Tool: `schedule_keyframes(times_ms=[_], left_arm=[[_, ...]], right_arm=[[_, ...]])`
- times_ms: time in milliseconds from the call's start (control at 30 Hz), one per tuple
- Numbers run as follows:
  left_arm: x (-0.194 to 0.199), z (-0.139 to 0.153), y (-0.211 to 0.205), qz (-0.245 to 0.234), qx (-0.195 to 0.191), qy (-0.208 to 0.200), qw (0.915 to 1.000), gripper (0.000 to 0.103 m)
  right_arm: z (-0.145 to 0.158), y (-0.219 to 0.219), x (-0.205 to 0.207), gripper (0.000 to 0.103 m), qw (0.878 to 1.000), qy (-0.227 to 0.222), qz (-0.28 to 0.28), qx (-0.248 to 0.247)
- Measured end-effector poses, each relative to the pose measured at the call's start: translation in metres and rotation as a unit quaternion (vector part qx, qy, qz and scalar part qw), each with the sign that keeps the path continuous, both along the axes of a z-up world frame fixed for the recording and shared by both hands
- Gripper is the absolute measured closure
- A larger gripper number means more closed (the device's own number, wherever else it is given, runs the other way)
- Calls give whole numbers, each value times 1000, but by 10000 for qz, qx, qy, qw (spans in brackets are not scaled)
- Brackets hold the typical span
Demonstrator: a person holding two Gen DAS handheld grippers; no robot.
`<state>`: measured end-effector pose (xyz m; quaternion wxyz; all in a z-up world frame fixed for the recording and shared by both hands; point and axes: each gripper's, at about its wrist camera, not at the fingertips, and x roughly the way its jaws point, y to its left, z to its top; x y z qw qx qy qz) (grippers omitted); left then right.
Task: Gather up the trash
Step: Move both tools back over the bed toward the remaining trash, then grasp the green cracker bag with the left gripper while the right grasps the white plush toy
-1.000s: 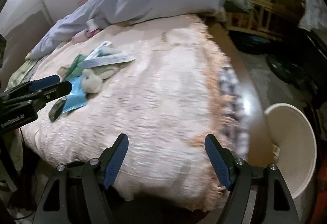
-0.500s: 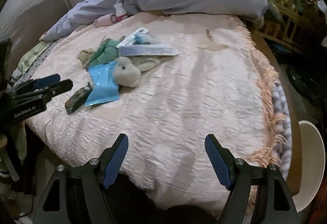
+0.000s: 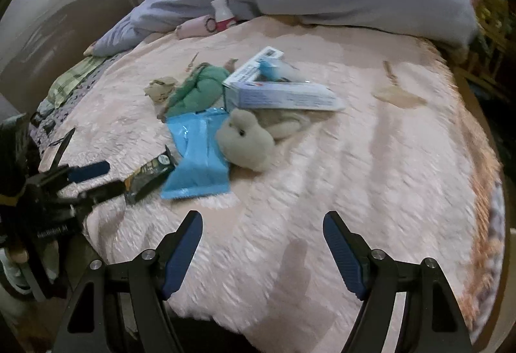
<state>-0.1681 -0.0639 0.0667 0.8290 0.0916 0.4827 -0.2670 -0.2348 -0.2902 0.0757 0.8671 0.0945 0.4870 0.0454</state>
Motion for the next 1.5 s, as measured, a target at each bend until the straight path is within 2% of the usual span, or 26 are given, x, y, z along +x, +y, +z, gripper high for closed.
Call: schedule_keyframes(times_ms=[267,467,600,633,667,700,833,967,1033,1167,1233,1300,1333,1367,1400,1500], left_arm=[[17,-18,-11,33,155,164,9997,43],[26,-23,-14,126,176,196,9996,44],[26,-24,-17,101,158,211,9996,44],[26,-25,-18,94,162,217,9996,46],[25,-25,-19,83,174,235,9995,49],[25,-26,-20,78,185,248,9995,51],[23,-26,-20,107,215,222,9995,61],[20,-24,-16,141,156,247,9995,70],[19,-22,-15,140,127,253,9995,71],[14,-20,-13,128,68,257,9996,71],[14,-21,-14,133,49,324,9994,71],[16,-23,-13,201,14,439,9988,71],[17,-24,-13,234,-23,513,9984,71],[17,-23,-13,245,-43,535,9983,70],[17,-23,-14,254,-44,534,9982,70],[20,-24,-14,245,27,486,9985,70]], right_arm=[[-6,-5,41,28,9994,23,-47,354],[-15,-2,72,28,9988,68,-193,435],[-26,-4,91,28,9961,114,-253,840],[-29,-3,94,36,9954,102,-242,919],[-30,-1,95,52,9953,107,-216,938],[-33,1,97,57,9957,126,-175,903],[-30,-2,86,60,9965,37,-92,831],[-7,-17,59,61,9980,-73,52,620],[3,-22,40,61,9987,-67,176,470],[6,-43,-5,60,9987,270,241,348],[2,-54,-22,54,9983,491,155,259],[4,-63,-35,52,9988,485,-17,115],[5,-66,-38,43,9989,434,-100,148],[6,-70,-42,28,9988,369,-203,253],[7,-72,-43,22,9984,303,-305,374],[3,-67,-37,21,9975,241,-435,511]])
